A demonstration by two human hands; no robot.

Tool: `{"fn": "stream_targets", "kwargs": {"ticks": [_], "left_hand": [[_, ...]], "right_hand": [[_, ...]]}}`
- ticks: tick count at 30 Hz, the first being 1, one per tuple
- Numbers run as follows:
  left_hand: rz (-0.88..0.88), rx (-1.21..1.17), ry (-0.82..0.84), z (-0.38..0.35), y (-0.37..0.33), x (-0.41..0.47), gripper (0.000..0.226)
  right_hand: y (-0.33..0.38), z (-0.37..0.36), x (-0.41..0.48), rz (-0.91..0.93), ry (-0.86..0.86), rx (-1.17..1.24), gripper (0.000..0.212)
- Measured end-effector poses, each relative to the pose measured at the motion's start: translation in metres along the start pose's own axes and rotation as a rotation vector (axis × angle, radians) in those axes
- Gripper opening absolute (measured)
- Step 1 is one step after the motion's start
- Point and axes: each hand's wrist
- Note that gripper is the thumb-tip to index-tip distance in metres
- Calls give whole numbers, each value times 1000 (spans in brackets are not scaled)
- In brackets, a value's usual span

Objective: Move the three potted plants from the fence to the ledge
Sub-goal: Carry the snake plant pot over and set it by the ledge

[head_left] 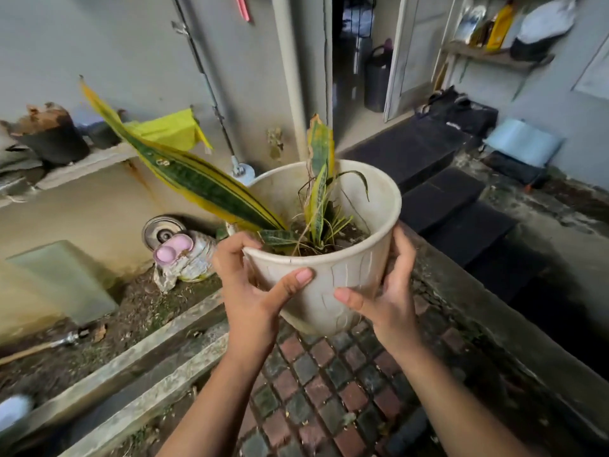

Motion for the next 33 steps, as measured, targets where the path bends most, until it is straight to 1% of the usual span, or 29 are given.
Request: {"fn": "stream_targets", "kwargs": {"ticks": [2, 5, 9, 12, 14, 16, 17, 22, 24, 27, 29, 31, 33], "left_hand": [[26, -20, 35, 1, 57, 23, 57], [25, -37, 110, 6, 162, 46, 52], [20, -22, 197, 26, 333, 54, 49], [14, 107, 240, 48, 452, 47, 47], [-30, 124, 268, 59, 523, 40, 45], [-79, 56, 297, 73, 587, 32, 42], [-93, 23, 308, 80, 616, 28, 40], [-65, -26, 341, 107, 730, 5, 35], [-49, -26, 336, 107, 764, 2, 35], [-56, -11, 285, 102, 802, 4, 37], [-63, 30, 266, 93, 819, 7, 39], [-52, 81, 249, 81, 829, 13, 37], [-52, 154, 252, 70, 834, 18, 40]], "right_hand": [[-53, 7, 22, -51, -17, 39, 109], [-158, 18, 46, -53, -117, 23, 106], [-337, 28, 52, 4, -231, 7, 101], [-466, 32, 44, 42, -299, 28, 103], [-544, 36, 38, 69, -308, 22, 96], [-611, 40, 30, 95, -290, 0, 84], [-639, 43, 25, 103, -288, -9, 83], [-744, 66, 11, 94, -284, 13, 83], [-774, 73, 15, 95, -290, 23, 84], [-807, 84, 24, 100, -294, -11, 86], [-822, 95, 31, 98, -319, -17, 92], [-831, 109, 40, 102, -350, -25, 103], [-834, 125, 49, 95, -342, -52, 114]]}}
Point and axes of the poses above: each hand's wrist, its own x-axis towards the middle knuckle, its own z-axis out of the back of the hand, y = z × x, and after that the axes turned 3 degrees about -y, right-handed
